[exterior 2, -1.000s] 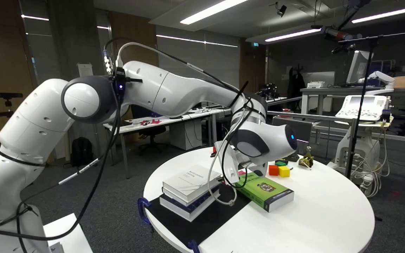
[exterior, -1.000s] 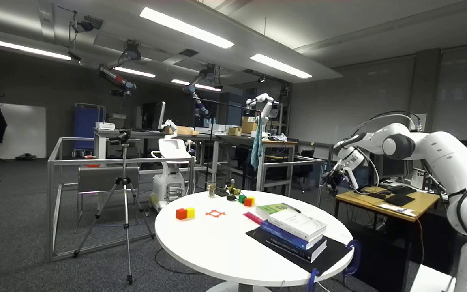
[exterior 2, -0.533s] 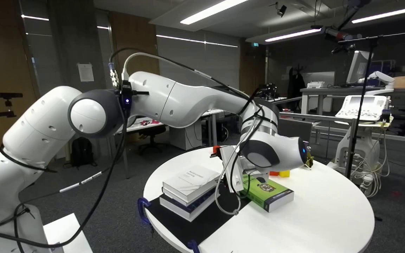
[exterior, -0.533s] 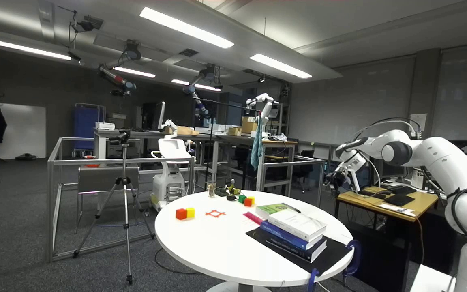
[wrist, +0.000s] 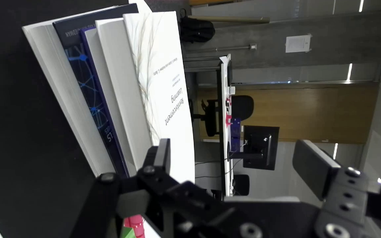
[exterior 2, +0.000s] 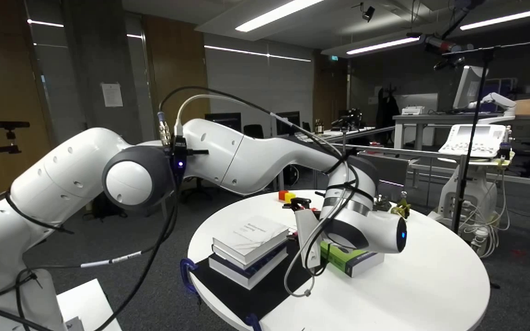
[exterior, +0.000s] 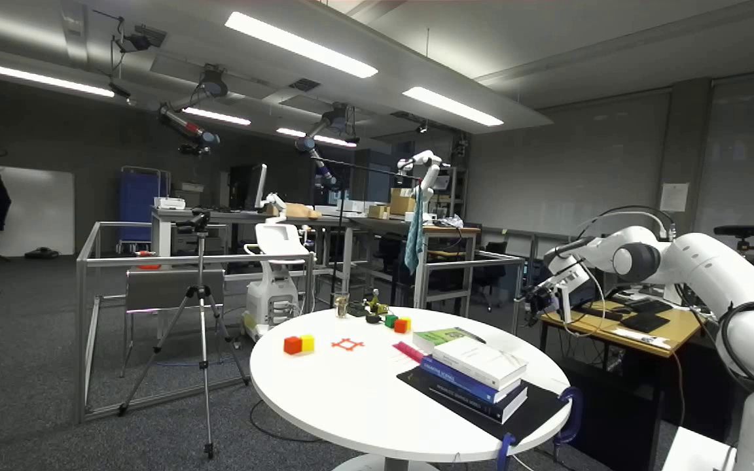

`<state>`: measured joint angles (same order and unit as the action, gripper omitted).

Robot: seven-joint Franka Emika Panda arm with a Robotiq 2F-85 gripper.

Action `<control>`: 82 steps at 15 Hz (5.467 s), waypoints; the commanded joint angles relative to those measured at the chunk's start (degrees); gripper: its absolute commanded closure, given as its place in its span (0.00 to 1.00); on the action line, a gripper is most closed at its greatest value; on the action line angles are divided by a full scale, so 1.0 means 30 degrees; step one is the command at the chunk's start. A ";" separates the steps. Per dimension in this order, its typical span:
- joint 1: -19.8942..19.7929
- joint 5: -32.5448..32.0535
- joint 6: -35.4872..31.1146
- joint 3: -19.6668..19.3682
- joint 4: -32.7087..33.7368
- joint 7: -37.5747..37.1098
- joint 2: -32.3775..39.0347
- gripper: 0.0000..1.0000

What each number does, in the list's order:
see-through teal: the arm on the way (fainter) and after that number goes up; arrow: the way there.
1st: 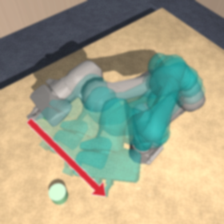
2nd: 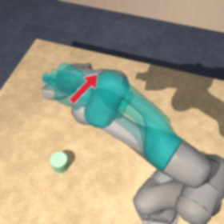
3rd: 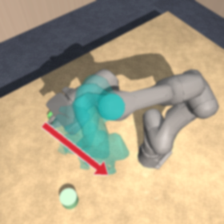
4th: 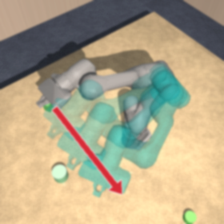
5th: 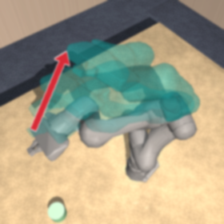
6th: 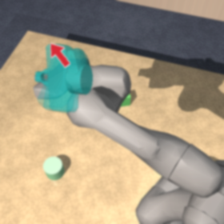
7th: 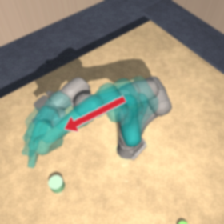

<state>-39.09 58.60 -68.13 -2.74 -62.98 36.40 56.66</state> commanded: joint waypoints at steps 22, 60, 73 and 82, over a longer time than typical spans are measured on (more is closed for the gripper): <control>0.1505 0.0030 -0.2438 0.0837 0.1296 0.2168 0.3968 0.00; 0.0963 0.2700 -0.1171 0.2562 0.3649 0.2306 0.6365 0.00; 0.0919 0.2729 -0.0576 0.2801 0.4639 0.2500 0.6997 0.00; 0.1077 0.2633 -0.0720 0.2876 0.4525 0.2686 0.7200 0.00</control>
<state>-35.38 65.99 -71.78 4.95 -51.65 43.78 76.68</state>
